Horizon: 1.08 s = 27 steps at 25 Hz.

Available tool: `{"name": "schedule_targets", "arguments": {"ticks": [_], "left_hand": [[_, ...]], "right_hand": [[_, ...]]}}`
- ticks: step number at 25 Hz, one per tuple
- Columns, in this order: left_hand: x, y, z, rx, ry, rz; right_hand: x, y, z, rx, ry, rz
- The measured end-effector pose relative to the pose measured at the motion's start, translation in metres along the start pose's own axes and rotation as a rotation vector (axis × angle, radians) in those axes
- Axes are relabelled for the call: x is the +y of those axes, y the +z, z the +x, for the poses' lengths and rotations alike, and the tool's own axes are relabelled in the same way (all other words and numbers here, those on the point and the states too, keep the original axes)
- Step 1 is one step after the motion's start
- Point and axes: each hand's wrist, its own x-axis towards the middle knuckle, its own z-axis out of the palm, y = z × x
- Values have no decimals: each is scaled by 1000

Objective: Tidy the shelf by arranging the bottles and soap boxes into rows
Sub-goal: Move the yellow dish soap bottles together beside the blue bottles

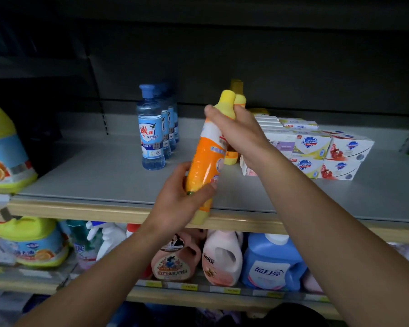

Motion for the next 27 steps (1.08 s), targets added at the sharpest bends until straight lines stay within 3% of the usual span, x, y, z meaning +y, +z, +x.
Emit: {"name": "schedule_targets", "arguments": {"ticks": [2, 4, 8, 11, 13, 18, 22, 27], "left_hand": [[19, -3, -5, -199, -359, -485], [39, -7, -7, -335, -608, -799], [58, -10, -7, -313, -666, -922], [54, -12, -6, -293, -638, -828], [46, -13, -5, -248, -534, -641], [3, -21, 17, 2, 61, 121], [-29, -29, 48, -19, 107, 117], [-52, -27, 68, -84, 86, 134]], "right_hand": [[9, 0, 6, -150, 238, 290], [27, 5, 7, -244, 402, 384], [48, 18, 7, -256, 531, 392], [46, 23, 13, -251, 497, 400], [39, 22, 17, -217, 388, 483], [4, 10, 12, -274, -168, 515], [0, 10, 4, -331, -369, 201], [15, 19, 7, -290, -297, 191]]}}
